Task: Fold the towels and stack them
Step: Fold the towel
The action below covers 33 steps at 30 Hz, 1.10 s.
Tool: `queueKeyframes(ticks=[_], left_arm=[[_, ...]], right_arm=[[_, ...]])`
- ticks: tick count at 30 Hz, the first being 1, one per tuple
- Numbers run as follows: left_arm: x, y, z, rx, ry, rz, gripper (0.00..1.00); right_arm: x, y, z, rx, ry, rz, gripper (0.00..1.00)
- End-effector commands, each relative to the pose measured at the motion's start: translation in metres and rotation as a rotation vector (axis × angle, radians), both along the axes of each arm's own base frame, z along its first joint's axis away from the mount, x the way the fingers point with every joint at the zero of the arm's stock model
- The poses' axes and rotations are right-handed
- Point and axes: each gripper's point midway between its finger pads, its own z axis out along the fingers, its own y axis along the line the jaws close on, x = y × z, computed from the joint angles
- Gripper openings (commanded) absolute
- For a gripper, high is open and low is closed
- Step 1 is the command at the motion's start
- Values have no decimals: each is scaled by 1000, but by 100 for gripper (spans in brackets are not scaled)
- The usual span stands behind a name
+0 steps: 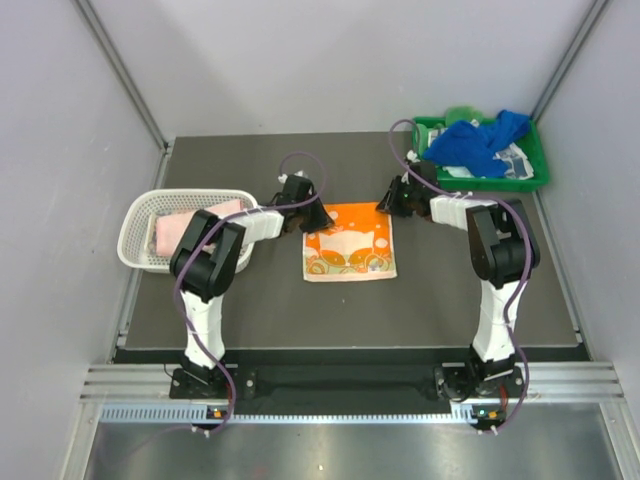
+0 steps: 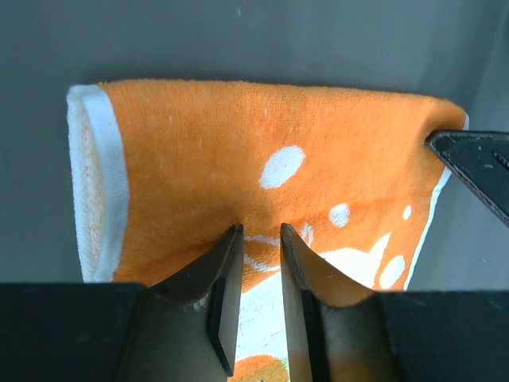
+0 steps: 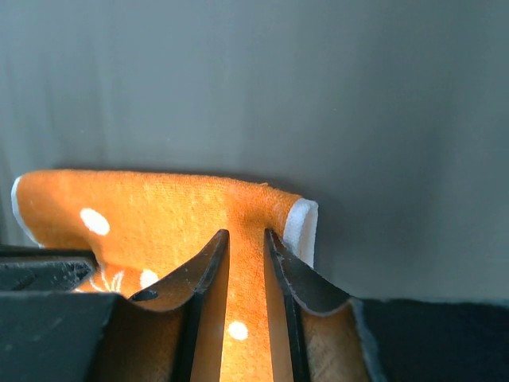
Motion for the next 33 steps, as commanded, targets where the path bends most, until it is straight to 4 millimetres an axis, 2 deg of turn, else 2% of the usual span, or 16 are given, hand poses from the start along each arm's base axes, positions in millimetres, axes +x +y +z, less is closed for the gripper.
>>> queueKeyframes(ticks=[1, 4, 7, 9, 11, 16, 20, 29, 33], left_arm=[[9, 12, -11, 76, 39, -2, 31], [23, 9, 5, 75, -12, -29, 33], [37, 15, 17, 103, -49, -16, 33], [43, 24, 11, 130, -33, -5, 33], [53, 29, 14, 136, -42, 5, 32], [60, 40, -3, 182, -9, 9, 32], [68, 51, -7, 210, -12, 28, 31], [82, 65, 19, 238, -74, 47, 32], [82, 69, 29, 236, -81, 49, 32]], right_arm=[[7, -12, -2, -66, -8, 9, 24], [5, -15, 2, -83, 0, 9, 25], [7, -18, 8, -91, -9, 9, 25], [9, -19, 10, -90, -10, 12, 24], [9, -19, 12, -88, -10, 15, 25], [10, -19, 11, -89, -10, 23, 25], [11, -19, 10, -84, -6, 27, 24], [18, -22, 28, -98, -44, 26, 25], [22, -26, 37, -102, -61, 18, 25]])
